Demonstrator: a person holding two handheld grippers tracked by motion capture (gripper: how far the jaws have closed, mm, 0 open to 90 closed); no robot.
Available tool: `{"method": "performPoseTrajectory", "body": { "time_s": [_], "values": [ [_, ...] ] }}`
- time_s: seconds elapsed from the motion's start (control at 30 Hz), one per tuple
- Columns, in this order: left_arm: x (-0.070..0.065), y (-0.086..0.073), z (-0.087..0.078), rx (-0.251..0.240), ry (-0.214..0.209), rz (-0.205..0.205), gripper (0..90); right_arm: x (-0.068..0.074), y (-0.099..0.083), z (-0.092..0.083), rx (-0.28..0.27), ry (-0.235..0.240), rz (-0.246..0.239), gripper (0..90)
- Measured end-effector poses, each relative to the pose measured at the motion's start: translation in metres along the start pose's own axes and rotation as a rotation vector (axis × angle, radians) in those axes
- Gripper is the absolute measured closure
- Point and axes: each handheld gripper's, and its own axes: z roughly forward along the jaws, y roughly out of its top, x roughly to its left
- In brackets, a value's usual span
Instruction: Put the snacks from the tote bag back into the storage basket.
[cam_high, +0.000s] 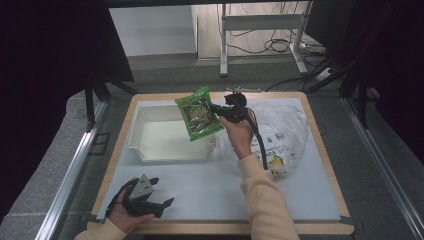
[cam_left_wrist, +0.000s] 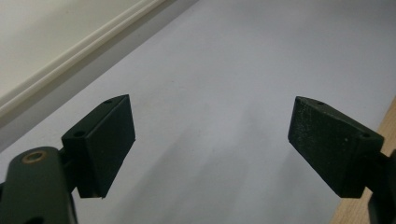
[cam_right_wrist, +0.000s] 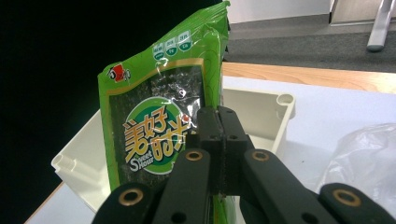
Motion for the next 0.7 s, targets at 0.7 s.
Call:
{"method": "performPoseTrajectory", "body": {
  "time_s": [0.7],
  "values": [
    [0.000,0.000,-0.001,-0.002,0.002,0.003,14.6,0.015,-0.003,0.025,0.014,0.010,0.004,89.8]
  ]
}}
